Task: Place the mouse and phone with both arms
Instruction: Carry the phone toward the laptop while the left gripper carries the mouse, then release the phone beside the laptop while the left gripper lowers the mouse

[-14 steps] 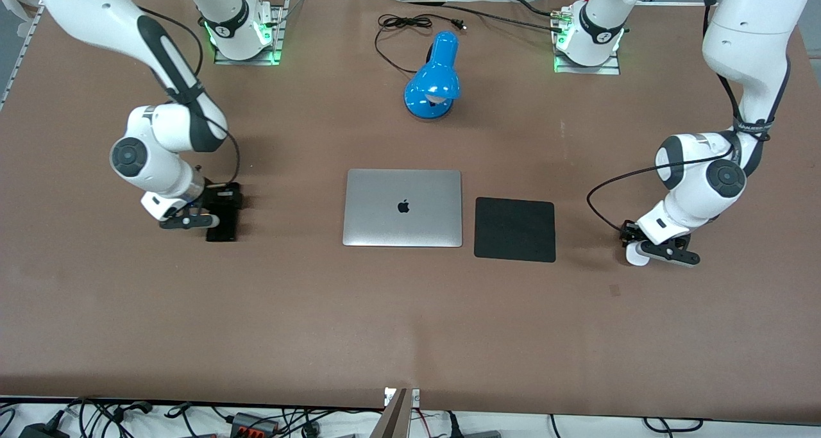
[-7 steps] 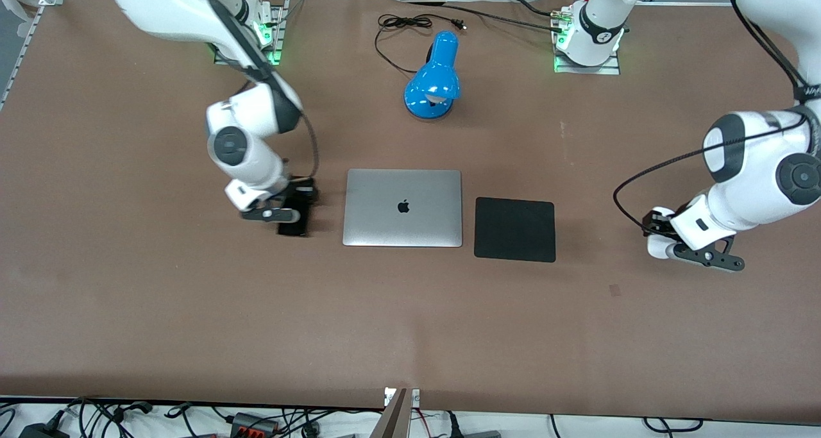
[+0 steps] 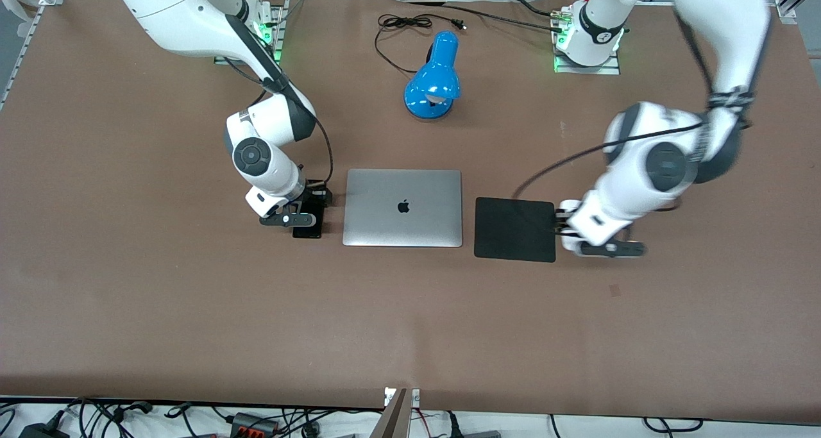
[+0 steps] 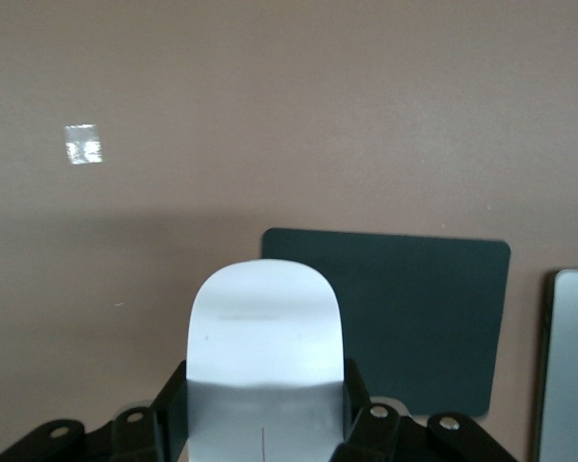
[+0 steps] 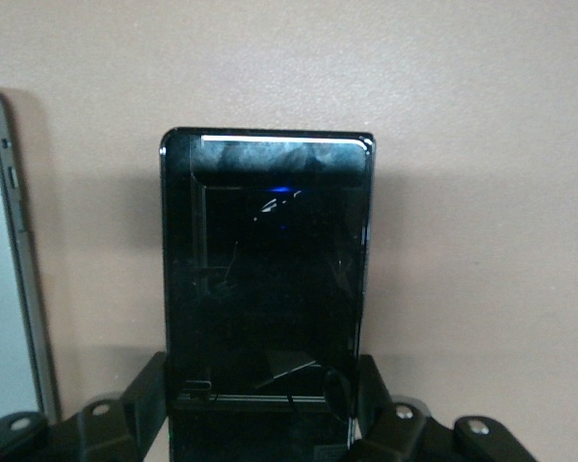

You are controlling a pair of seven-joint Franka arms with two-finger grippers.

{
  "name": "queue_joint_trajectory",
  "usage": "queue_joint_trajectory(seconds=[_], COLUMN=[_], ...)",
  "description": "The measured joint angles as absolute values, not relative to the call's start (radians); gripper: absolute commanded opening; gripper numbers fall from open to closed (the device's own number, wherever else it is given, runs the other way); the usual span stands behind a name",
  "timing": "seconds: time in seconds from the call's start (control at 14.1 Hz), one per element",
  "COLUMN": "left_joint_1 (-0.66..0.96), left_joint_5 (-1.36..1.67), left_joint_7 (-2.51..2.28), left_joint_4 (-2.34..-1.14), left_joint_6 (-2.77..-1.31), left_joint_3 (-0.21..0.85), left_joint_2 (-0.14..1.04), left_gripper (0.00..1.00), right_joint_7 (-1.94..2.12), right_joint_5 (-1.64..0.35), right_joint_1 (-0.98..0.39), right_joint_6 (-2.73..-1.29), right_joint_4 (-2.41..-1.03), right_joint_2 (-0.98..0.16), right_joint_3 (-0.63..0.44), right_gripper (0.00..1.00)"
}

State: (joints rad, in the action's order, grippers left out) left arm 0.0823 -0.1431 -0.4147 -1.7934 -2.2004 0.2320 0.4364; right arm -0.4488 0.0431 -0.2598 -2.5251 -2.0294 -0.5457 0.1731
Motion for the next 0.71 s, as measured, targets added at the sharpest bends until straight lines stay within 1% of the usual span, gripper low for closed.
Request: queue_joint_trajectory(seconds=[0.07, 0.14, 0.28, 0.43, 0.5, 0.57, 0.71], left_joint_1=[0.105, 0.122, 0.148, 0.168, 0.179, 0.187, 0.190], left_joint_5=[-0.182, -0.205, -0.236, -0.288, -0.339, -0.399, -0.475], left_joint_7=[-0.480, -0.531, -0.618, -0.705, -0.754, -0.800, -0.862], left_joint_4=[-1.804, -1.820, -1.862, -1.887, -1.892, -1.893, -1.894], left_joint_6=[-2.241, -2.302, -2.438, -2.488, -2.492, -2.493, -2.493], left_joint_3=[0.233, 0.233, 0.233, 0.233, 0.233, 0.233, 0.233], left_joint_2=[0.464, 0.493, 0.546, 0.583, 0.595, 0.604, 0.611], left_gripper=[0.32, 0.32, 0.32, 0.32, 0.32, 0.33, 0.35], right_joint_7=[-0.449, -0.449, -0.449, -0.448, -0.445, -0.438, -0.413], right_joint_5=[0.043, 0.043, 0.043, 0.044, 0.045, 0.047, 0.048], right_joint_1=[-0.260, -0.260, -0.258, -0.233, -0.205, -0.168, -0.073], right_joint_6=[-2.525, -2.524, -2.525, -2.519, -2.486, -2.423, -2.231], right_joint_4=[-2.030, -2.030, -2.028, -2.011, -1.997, -1.976, -1.912], right_joint_2=[-0.546, -0.546, -0.545, -0.522, -0.487, -0.435, -0.305], right_joint_3=[0.173, 0.174, 0.173, 0.171, 0.170, 0.168, 0.168], right_gripper=[0.82, 1.00, 1.00, 1.00, 1.00, 1.00, 1.00])
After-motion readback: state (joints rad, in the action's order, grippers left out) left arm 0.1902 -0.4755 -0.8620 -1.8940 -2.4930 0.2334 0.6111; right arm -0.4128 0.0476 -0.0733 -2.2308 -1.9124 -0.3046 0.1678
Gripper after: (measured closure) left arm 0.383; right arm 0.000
